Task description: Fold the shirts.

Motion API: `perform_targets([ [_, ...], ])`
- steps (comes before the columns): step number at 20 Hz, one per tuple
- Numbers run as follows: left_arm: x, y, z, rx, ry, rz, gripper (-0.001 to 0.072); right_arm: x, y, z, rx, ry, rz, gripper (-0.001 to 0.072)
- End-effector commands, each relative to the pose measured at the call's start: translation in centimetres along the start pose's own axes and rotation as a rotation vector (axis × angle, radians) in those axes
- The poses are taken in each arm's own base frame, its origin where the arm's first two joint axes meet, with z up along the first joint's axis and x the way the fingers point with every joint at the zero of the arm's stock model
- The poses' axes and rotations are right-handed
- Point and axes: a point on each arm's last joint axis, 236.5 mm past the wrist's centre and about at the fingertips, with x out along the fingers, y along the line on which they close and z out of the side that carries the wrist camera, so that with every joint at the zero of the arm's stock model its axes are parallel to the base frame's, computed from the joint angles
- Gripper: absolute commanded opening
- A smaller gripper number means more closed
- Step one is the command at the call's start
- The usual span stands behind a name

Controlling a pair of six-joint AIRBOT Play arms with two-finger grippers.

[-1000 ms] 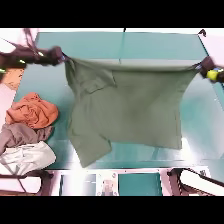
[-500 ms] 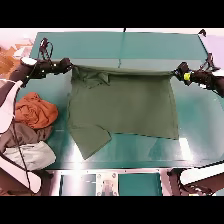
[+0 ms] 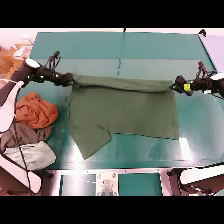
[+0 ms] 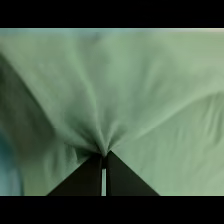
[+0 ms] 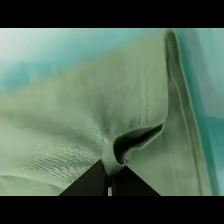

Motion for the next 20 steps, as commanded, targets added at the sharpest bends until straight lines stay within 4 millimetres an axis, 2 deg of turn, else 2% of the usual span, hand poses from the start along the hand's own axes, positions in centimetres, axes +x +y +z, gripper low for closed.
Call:
perform_targets([
  [1, -0.5, 2.3, -4.3, -0.013, 0.184, 0.098, 0.0025, 0.7, -2.4, -3.0, 0.016, 0.081, -0.067, 0.0012],
  [8, -0.5, 2.8, -3.9, -0.005, 0.168, 0.118, 0.0025, 0.9, -2.9, -3.5, 0.034, 0.089, -0.082, 0.0014],
  [9, -0.4, 2.7, -3.9, -0.008, 0.166, 0.113, 0.0025, 0.9, -2.8, -3.7, 0.036, 0.097, -0.079, 0.003],
  [10, -0.4, 2.3, -4.0, -0.013, 0.17, 0.1, 0.0026, 0.8, -2.7, -3.9, 0.035, 0.109, -0.076, 0.0122],
  [11, -0.5, 1.8, -4.3, -0.019, 0.183, 0.079, 0.0143, 0.6, -2.4, -4.2, 0.032, 0.131, -0.069, 0.0166],
  [12, -0.6, 1.4, -4.7, -0.021, 0.204, 0.064, 0.0453, 0.1, -2.2, -4.4, 0.03, 0.152, -0.062, 0.0183],
  [13, -1.0, 0.9, -5.0, -0.017, 0.227, 0.053, 0.0568, -0.6, -1.9, -4.4, 0.038, 0.168, -0.054, 0.0224],
  [17, -4.4, -1.7, -6.5, -0.064, 0.365, 0.025, 0.0567, -5.8, -1.5, -4.6, 0.058, 0.168, -0.045, 0.0234],
  [19, -6.1, -2.7, -8.3, -0.104, 0.437, 0.029, 0.0567, -8.4, -2.2, -6.1, 0.066, 0.158, -0.087, 0.0233],
  [20, -6.6, -3.1, -8.9, -0.126, 0.444, 0.031, 0.0567, -9.5, -2.8, -7.6, 0.082, 0.152, -0.108, 0.0233],
])
